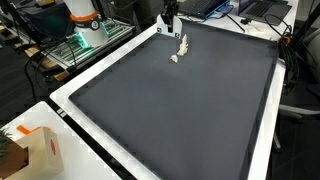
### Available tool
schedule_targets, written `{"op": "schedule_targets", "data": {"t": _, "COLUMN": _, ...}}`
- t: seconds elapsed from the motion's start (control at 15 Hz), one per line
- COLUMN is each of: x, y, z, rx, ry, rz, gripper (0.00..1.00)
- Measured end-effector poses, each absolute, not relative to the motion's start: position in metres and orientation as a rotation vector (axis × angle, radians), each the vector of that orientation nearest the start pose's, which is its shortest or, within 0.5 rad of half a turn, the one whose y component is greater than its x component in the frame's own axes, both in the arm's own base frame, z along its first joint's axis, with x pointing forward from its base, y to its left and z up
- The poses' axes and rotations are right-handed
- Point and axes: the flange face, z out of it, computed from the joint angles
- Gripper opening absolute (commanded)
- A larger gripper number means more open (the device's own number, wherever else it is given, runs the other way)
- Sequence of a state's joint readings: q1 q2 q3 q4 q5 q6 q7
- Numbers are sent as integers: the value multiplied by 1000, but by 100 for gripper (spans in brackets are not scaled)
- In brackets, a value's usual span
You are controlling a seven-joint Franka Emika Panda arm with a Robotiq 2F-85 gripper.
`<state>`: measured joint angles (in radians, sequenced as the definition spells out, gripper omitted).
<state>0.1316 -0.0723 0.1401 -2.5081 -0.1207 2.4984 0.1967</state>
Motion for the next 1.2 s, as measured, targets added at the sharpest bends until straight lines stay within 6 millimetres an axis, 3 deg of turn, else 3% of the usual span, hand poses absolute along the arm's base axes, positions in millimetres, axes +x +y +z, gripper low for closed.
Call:
{"op": "schedule_targets", "data": {"t": 0.53, "x": 472, "y": 144, "z": 360, "rx": -3220, "ry": 317, "rz": -116, "gripper": 1}}
{"op": "schedule_targets", "data": {"t": 0.8, "x": 483, "y": 149, "z": 358, "rx": -3268, "ry": 622, "rz": -89, "gripper": 1}}
{"op": "schedule_targets", "data": {"t": 1.2, "x": 500, "y": 154, "z": 336, "rx": -3350, "ry": 1004, "rz": -17, "gripper": 1}}
